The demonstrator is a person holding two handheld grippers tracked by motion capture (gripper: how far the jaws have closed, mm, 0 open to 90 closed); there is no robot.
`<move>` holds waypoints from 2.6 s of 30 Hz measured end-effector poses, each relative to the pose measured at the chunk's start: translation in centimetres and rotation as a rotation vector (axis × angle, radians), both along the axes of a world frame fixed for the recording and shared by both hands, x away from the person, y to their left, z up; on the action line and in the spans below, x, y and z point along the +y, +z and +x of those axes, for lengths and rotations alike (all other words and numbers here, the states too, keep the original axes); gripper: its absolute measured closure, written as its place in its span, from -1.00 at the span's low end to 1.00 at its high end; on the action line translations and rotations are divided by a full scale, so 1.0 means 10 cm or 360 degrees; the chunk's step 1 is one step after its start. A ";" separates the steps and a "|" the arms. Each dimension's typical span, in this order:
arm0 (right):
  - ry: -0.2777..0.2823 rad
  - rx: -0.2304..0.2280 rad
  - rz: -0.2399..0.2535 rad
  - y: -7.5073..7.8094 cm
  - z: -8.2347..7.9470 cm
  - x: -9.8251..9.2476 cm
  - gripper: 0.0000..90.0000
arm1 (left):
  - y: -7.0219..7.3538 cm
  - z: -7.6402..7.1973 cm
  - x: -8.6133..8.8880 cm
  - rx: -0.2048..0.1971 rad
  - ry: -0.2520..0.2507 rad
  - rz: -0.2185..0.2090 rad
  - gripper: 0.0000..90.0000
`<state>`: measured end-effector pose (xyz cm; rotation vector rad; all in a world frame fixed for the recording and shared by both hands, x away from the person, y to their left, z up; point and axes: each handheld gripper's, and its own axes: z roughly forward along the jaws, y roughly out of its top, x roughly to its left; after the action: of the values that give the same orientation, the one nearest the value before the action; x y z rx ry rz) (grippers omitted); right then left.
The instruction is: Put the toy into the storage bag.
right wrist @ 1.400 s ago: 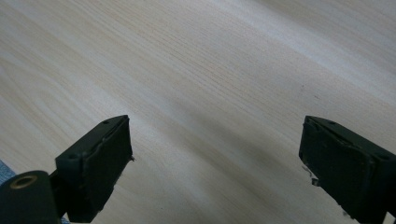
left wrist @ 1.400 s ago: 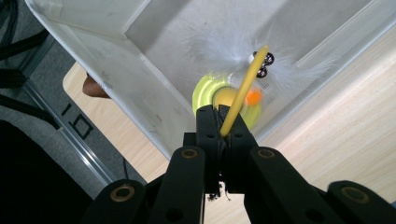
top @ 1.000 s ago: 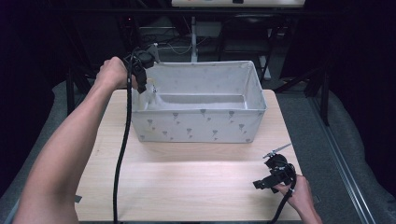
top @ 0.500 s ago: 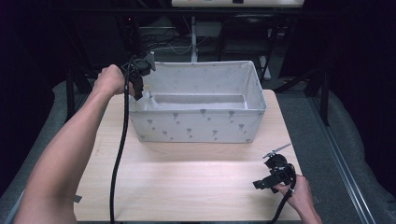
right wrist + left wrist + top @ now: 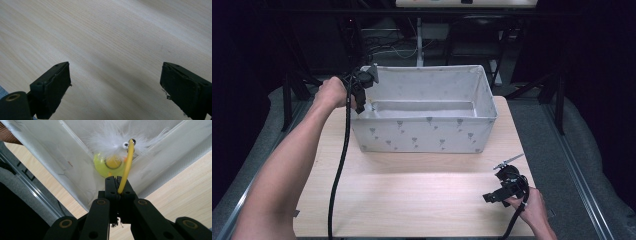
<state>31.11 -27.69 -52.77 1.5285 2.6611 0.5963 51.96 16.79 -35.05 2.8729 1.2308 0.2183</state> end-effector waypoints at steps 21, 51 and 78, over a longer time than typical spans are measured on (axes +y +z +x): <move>-0.0004 -0.0007 0.0001 0.00 0.00 0.00 -0.80 | 0.15 -0.05 0.16 -0.0075 0.0064 -0.0101 0.56; -0.0035 -0.0024 0.0015 -0.01 -0.01 0.03 -0.80 | 0.53 -0.63 0.26 -0.0269 0.0019 -0.0165 -0.81; 0.0005 -0.0009 -0.0017 0.01 -0.01 0.03 -0.80 | -0.06 -1.41 0.60 -0.0271 0.0047 -0.0238 -1.00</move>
<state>31.02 -27.35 -52.67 1.5178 2.6587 0.5844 37.82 22.79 -35.63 2.6494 1.2044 0.3476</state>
